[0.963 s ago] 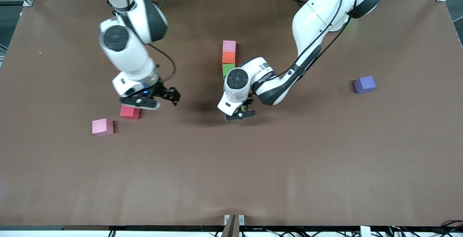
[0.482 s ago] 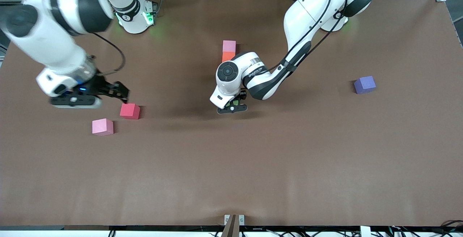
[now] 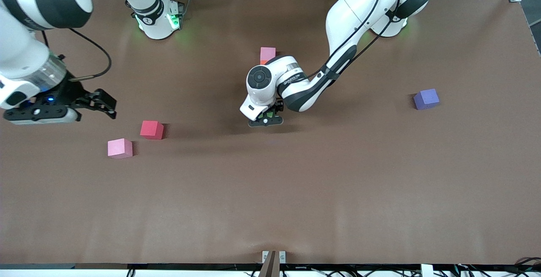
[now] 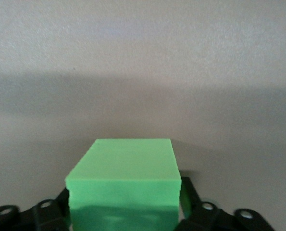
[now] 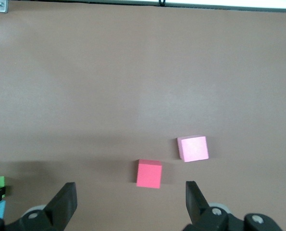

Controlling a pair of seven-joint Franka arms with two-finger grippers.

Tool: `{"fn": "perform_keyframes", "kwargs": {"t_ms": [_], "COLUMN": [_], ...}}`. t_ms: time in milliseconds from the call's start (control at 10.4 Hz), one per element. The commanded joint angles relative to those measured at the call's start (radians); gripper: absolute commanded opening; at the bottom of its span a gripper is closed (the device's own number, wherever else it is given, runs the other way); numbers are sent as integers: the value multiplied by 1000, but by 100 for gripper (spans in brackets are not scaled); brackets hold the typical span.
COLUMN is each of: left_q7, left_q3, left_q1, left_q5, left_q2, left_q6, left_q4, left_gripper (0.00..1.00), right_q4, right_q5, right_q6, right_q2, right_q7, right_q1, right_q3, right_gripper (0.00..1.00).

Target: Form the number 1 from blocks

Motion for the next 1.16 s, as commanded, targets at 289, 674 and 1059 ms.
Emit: {"fn": "perform_keyframes", "kwargs": {"t_ms": [289,674,1059], "left_q7": [-19,-7,56], "left_q3": [15,15,14], "left_q1": [142,315,443], "left_q5": [-7,-4,-13], "left_q2": [-122,-292,-400], "left_q6": [-121,-205,-242], "left_q4": [8,8,12], "left_gripper": [100,100,100], "right_q4": [73,91,91], "right_q5": [-16,-13,-7], "right_q6": [-20,-21,-21], "right_q2": [21,23,24], "right_q7": [-109,-100,-93], "right_q1": [-93,-44,-45], "right_q3": [-7,-68,-68], "right_gripper": [100,100,100]}}
